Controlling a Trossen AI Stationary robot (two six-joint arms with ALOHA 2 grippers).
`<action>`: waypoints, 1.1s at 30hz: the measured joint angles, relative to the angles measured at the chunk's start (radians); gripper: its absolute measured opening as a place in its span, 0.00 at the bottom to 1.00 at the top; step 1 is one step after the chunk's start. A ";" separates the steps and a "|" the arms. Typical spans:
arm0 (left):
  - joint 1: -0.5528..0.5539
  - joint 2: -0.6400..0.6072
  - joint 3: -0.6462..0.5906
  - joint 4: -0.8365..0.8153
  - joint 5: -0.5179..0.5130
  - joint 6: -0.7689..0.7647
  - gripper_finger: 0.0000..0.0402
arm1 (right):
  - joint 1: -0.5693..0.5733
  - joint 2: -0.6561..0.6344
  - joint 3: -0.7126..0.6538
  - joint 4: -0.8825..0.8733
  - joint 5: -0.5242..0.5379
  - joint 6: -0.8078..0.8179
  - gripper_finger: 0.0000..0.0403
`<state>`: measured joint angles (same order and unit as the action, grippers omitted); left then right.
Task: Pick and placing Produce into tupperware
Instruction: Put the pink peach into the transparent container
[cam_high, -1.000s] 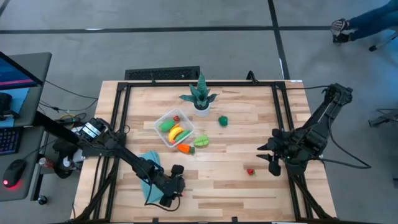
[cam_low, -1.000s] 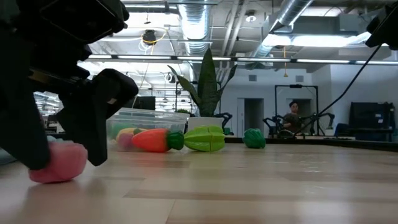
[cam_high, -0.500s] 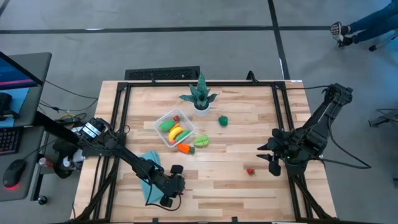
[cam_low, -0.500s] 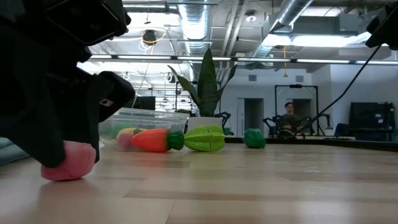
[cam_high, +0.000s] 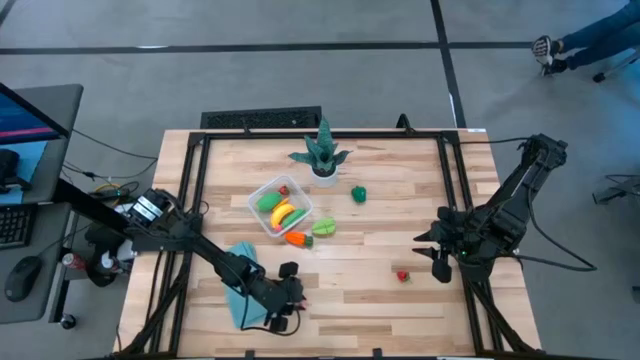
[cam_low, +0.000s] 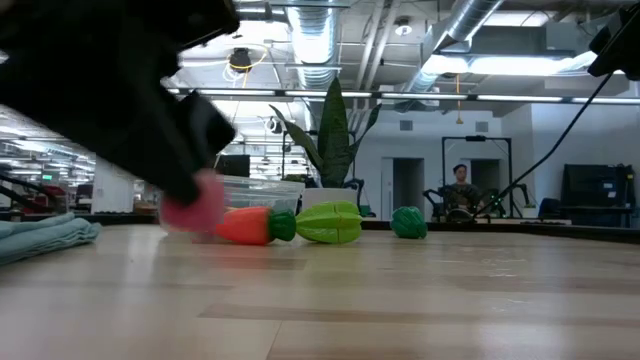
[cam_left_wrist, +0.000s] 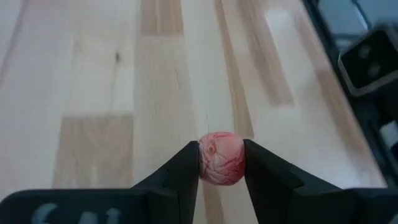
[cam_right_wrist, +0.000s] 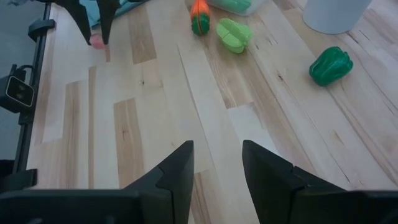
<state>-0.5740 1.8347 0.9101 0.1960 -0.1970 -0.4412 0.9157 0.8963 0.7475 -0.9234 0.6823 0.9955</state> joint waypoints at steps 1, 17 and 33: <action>0.006 0.000 0.011 0.001 0.000 0.000 0.27 | 0.000 0.000 0.000 0.000 0.000 0.000 0.32; 0.144 -0.017 0.237 -0.353 -0.002 0.140 0.27 | 0.000 0.000 0.000 0.032 0.000 0.000 0.32; 0.235 -0.239 0.319 -0.817 -0.156 0.225 0.27 | 0.000 0.001 0.000 0.068 0.004 0.000 0.32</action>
<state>-0.3385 1.5962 1.2293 -0.6207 -0.3526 -0.2161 0.9157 0.8973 0.7475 -0.8555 0.6858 0.9955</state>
